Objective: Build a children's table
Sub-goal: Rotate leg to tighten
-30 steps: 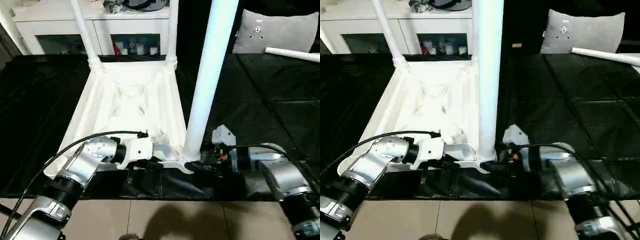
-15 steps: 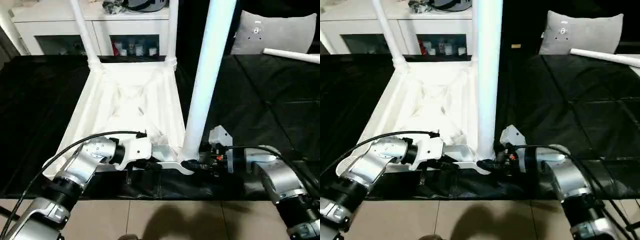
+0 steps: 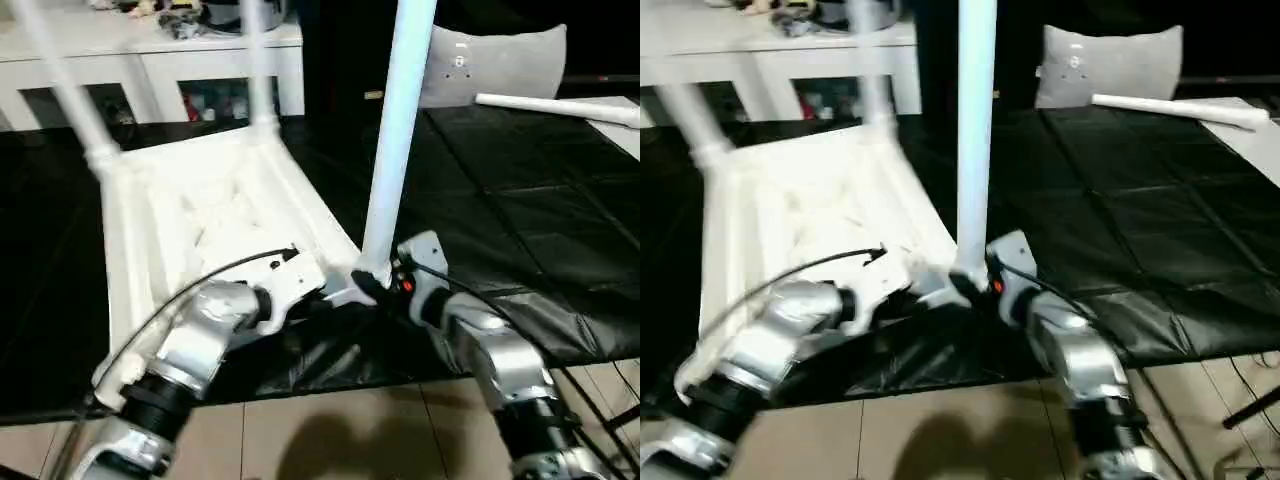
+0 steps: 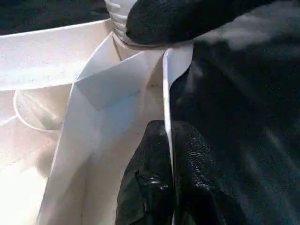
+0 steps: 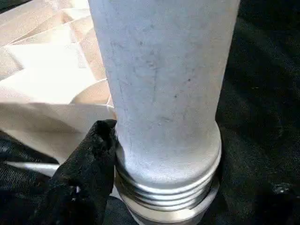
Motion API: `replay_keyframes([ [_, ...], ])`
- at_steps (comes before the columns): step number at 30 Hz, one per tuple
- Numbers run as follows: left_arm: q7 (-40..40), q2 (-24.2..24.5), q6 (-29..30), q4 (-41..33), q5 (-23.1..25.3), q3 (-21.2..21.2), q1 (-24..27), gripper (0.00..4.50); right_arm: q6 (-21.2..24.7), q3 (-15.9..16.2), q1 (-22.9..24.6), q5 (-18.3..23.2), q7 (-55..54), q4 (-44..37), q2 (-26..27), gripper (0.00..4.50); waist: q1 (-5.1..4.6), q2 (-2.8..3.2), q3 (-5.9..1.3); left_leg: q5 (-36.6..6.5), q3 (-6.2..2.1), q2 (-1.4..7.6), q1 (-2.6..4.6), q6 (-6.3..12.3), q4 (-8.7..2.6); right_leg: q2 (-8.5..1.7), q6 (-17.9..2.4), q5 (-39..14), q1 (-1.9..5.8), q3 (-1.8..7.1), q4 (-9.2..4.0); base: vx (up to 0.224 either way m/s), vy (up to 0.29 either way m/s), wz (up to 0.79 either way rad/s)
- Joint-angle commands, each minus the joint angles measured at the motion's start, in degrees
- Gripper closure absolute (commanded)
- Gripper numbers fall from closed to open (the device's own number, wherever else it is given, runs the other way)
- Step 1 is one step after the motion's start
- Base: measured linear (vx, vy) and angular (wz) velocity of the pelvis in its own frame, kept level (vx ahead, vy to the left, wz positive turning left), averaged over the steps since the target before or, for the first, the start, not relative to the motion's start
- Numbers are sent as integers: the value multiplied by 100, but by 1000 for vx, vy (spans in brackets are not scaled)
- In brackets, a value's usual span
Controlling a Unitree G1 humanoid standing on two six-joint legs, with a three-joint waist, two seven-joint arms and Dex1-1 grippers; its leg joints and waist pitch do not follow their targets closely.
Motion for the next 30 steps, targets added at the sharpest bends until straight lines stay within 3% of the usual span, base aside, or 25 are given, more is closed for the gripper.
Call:
replay_keyframes([
  [1,-63,-239,-23,-97,-50,-383,44,450,94,231,-69,166,108,-14,245,102,49,-49,-259,-908,-197,425,-50,338,-437,-565,-841,-1573,248,434,-496,0,0,0],
  [4,-22,-51,-70,-32,85,-403,25,450,-28,248,59,135,251,-149,103,80,90,-33,-272,-627,-180,418,-61,461,-410,-569,-960,-1156,265,429,-453,0,0,0],
  [9,-80,293,-340,73,175,-325,40,450,-327,127,355,285,784,-465,-334,36,154,-16,-284,-567,-184,426,-63,546,-397,-552,-953,-920,290,411,-429,0,0,0],
  [13,-132,449,-670,236,145,-262,2,450,-558,73,548,480,1524,-702,-786,7,205,-20,-260,-756,-177,418,-68,565,-406,-562,-869,-1250,292,404,-477,0,0,0],
  [18,-781,821,-1333,422,28,-454,-36,450,-667,-114,521,691,2394,-685,-1521,7,220,-9,-249,-896,-189,408,-60,569,-410,-542,-704,-1681,277,391,-536,0,0,0],
  [20,-865,882,-1435,470,35,-489,-57,450,-673,-129,481,713,2503,-655,-1605,7,238,-14,-257,-878,-185,417,-47,568,-404,-540,-737,-1613,273,401,-513,0,0,0],
  [28,-1997,1333,-2335,826,-238,-690,-239,450,-1257,281,38,529,3542,-192,-2116,7,280,-65,-299,-519,-159,439,-51,697,-357,-547,-1011,-1000,270,393,-398,0,0,0],
  [30,-2205,1408,-2470,846,-292,-753,-252,450,-1315,432,-6,485,3784,-143,-2159,7,317,-45,-317,-387,-158,456,-39,744,-341,-546,-1094,-743,263,395,-356,0,0,0],
])
